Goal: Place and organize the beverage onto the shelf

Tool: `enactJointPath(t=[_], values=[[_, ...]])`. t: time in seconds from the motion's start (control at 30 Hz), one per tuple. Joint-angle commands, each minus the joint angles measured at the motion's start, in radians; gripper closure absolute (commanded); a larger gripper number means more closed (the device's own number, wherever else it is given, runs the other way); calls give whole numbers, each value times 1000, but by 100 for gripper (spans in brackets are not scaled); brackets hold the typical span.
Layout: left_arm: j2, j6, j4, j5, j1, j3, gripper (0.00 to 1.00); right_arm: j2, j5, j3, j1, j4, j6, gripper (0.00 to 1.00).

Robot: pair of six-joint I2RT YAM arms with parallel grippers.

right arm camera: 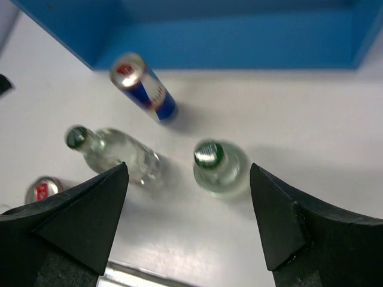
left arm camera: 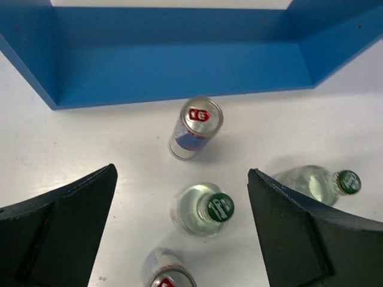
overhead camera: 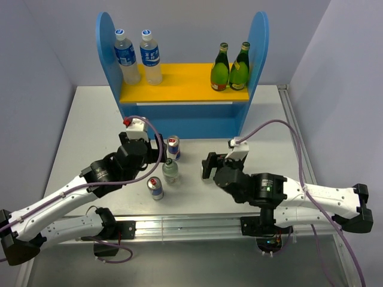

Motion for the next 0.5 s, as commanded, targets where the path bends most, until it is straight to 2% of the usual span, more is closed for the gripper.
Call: enactJointPath(t=[0.0, 0.03, 0.17, 0.3, 0.47], values=[[-30, -76, 5, 4, -43, 3, 3, 26, 130, -5, 65, -292, 414, 11], [-27, -110, -27, -3, -51, 21, 3, 52, 128, -5, 82, -378, 468, 11], [-28, -223, -213, -97, -155, 27, 3, 120, 110, -31, 167, -446, 631, 10], [-36, -424, -360, -167, -277, 30, 1, 189, 84, -51, 191, -419, 674, 7], [-11, -572, -469, -241, -399, 12, 1, 232, 84, -131, 191, -325, 678, 5]])
